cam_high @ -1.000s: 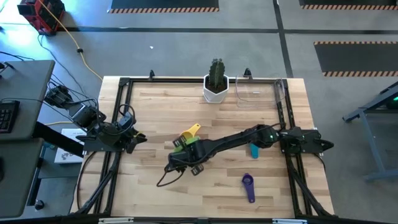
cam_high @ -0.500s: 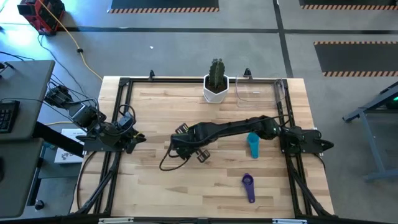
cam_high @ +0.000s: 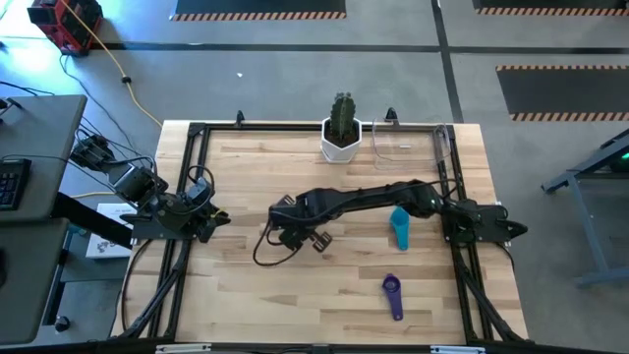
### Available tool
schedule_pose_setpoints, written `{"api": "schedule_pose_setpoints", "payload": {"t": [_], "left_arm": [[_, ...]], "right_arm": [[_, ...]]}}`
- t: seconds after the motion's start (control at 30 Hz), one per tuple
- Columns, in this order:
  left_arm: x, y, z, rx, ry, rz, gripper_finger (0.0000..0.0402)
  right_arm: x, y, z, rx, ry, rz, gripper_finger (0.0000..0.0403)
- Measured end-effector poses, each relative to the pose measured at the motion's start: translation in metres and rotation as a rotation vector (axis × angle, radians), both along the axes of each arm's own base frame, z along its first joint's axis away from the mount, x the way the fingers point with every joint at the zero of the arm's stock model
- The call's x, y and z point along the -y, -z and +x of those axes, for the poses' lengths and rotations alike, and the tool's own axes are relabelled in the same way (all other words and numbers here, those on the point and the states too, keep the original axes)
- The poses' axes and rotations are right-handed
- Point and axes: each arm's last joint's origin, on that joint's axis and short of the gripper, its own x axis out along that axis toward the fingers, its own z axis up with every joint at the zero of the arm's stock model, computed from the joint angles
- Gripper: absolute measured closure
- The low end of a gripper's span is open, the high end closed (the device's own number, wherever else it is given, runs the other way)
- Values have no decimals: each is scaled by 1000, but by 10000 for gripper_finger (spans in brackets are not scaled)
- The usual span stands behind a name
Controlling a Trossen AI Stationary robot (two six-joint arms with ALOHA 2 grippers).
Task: Nest measuring cups in basket
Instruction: Stack the green measuring cup on top of the yellow measuring cup
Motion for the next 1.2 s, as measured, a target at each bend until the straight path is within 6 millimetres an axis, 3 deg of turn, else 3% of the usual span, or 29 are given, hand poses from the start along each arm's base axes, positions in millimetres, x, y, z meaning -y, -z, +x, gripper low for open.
{"api": "schedule_pose_setpoints", "payload": {"t": [0.67, 1.2], "left_arm": [[0, 0, 0, 0, 0, 0, 298], [0, 0, 0, 0, 0, 0, 298]], "right_arm": [[28, 4, 4, -15, 50, 110, 393], [30, 6, 6, -17, 69, 156, 393]]}}
